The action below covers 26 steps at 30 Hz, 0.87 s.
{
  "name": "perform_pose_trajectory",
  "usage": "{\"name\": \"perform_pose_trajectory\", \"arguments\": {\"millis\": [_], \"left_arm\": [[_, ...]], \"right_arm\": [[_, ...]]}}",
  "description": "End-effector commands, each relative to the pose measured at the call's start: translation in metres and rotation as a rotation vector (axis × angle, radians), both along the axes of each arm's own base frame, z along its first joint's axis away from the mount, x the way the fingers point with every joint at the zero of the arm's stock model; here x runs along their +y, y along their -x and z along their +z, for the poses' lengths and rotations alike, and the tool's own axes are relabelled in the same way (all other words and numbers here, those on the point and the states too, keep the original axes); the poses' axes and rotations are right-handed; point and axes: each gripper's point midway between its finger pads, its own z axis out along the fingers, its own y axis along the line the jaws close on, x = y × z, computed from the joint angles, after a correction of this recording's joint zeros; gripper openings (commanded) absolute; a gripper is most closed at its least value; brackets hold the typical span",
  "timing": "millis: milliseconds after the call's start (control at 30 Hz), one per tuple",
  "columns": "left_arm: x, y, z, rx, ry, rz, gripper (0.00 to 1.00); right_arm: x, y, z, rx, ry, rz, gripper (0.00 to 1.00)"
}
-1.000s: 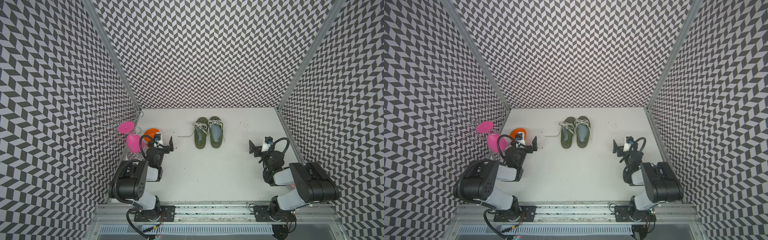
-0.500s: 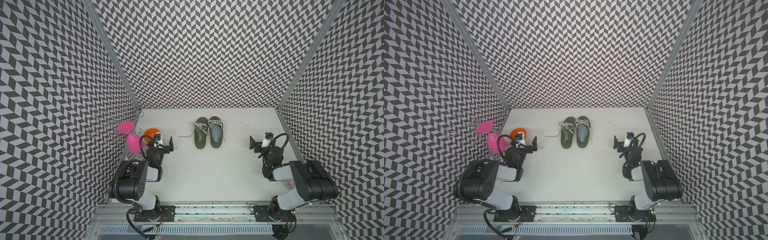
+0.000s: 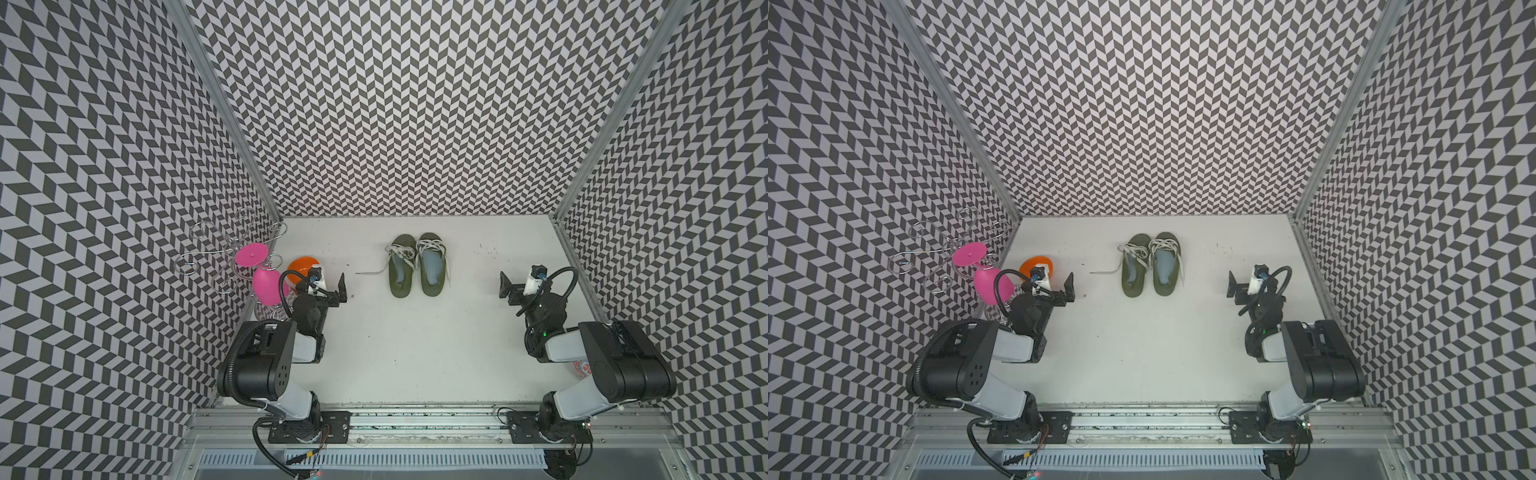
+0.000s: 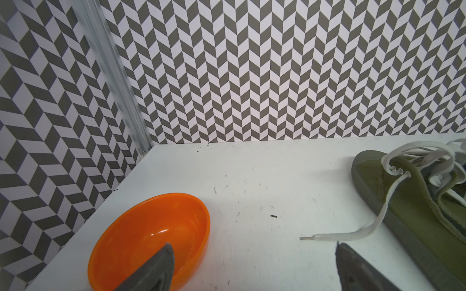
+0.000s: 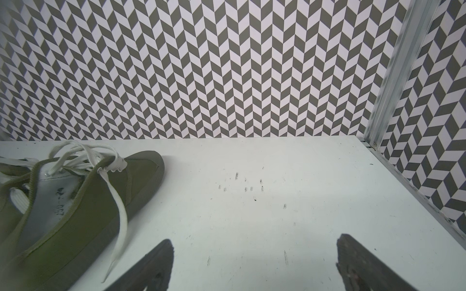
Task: Insert the insole into the shoe
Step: Reset both arms
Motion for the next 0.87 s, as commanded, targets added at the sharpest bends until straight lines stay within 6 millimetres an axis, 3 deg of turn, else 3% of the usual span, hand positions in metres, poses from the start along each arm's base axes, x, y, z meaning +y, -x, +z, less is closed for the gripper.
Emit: {"name": "perform_pose_trajectory", "arguments": {"millis": [0,67,167,233,333,833], "left_arm": [[0.002,0.001,0.009,-0.037,0.009,0.01,0.99],[0.002,0.001,0.01,-0.038,0.009,0.01,0.99],[0.002,0.001,0.009,-0.038,0.008,0.01,1.0],[0.002,0.001,0.009,-0.036,0.009,0.009,1.0],[0.003,0.0,0.009,-0.037,0.009,0.011,0.99],[0.002,-0.001,0.009,-0.031,0.011,0.001,0.99]], "right_arm": [[-0.01,0.003,0.02,-0.08,-0.028,-0.04,1.0],[-0.005,-0.004,0.017,-0.065,0.002,-0.018,1.0],[0.018,0.007,0.023,-0.098,0.04,0.118,1.0],[0.013,0.013,0.015,-0.081,0.029,0.088,1.0],[0.003,0.0,0.019,-0.079,0.004,0.027,1.0],[0.003,-0.001,0.018,-0.073,0.006,0.028,1.0]]}}
